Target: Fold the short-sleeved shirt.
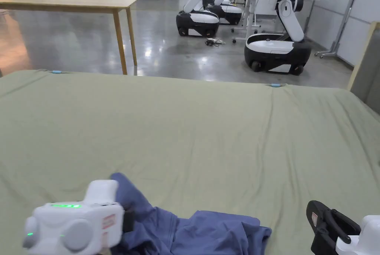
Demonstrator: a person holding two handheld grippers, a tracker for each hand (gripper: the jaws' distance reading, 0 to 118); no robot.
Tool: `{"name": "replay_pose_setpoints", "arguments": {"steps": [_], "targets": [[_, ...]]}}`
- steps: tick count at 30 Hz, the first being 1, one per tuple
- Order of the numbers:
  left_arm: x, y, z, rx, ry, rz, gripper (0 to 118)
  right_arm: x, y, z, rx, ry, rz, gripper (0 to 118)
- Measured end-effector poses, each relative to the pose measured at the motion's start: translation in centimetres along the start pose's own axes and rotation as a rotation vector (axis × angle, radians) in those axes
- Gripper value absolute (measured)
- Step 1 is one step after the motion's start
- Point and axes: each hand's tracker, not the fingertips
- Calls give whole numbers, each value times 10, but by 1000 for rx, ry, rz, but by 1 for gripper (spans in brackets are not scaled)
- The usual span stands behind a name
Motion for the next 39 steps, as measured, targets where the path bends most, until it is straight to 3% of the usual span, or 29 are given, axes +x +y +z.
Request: {"name": "replay_pose_setpoints", "arguments": {"steps": [3, 8, 9, 14, 15, 16, 17, 18, 19, 23, 26, 27, 28, 30, 31, 37, 39], "targets": [[85, 5, -8, 3, 9, -159, 9, 3, -3, 4, 3, -2, -2, 3], [206, -29, -65, -69, 84, -536, 9, 16, -7, 14, 8, -28, -15, 3], [223, -38, -78, -108, 122, -618, 9, 19, -8, 16, 4, -38, -26, 3], [244, -60, -104, -137, 240, -737, 12, 34, -16, 23, -7, -56, -49, 3], [241, -60, -100, -126, 222, -731, 20, 36, -17, 24, -9, -58, -49, 3], [238, -59, -93, -111, 214, -722, 40, 36, -17, 24, -10, -60, -46, 3], [229, -50, -86, -110, 182, -695, 74, 37, -18, 24, -9, -63, -42, 3], [219, -42, -78, -105, 109, -614, 98, 37, -18, 24, -10, -64, -41, 3], [205, -32, -63, -74, -3, -492, 107, 37, -18, 23, -12, -63, -43, 3], [142, -6, -19, 71, -342, -76, 106, 35, -20, 18, -18, -50, -61, 3], [97, -4, -13, 148, -371, 177, 106, 30, -22, 13, -30, -40, -64, 3], [83, -4, -18, 141, -354, 236, 102, 28, -22, 12, -34, -36, -65, 3], [72, -5, -26, 116, -335, 280, 90, 26, -22, 11, -39, -30, -67, 3], [68, -12, -46, 13, -354, 290, 26, 22, -21, 7, -54, -20, -63, 3], [71, -18, -58, -18, -376, 290, 17, 20, -21, 5, -63, -15, -59, 3], [144, -59, -100, -199, -525, 210, 18, 10, -23, -10, -134, -8, -39, 3], [168, -69, -105, -179, -476, 186, 17, 9, -25, -11, -149, -12, -38, 3]]}}
